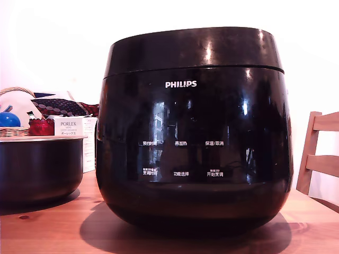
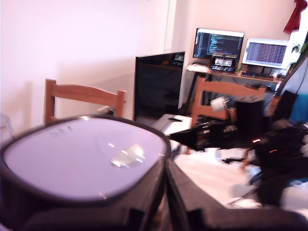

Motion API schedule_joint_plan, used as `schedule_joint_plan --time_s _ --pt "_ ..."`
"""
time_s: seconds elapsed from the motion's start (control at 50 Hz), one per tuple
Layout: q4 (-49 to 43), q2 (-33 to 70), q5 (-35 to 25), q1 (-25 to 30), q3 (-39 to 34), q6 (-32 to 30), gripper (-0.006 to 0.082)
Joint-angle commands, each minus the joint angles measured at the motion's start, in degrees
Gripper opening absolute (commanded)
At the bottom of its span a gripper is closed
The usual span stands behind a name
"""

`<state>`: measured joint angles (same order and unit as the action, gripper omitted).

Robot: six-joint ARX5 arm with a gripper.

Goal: Open the rice cooker by pressing the large metal button on the top of its lid with medium force

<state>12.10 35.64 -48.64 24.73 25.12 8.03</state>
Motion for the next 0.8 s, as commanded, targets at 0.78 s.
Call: schedule_joint_plan --time_s 0.78 --pt "10.19 29.09 21.92 20.76 12.87 -8.57 -0.0021"
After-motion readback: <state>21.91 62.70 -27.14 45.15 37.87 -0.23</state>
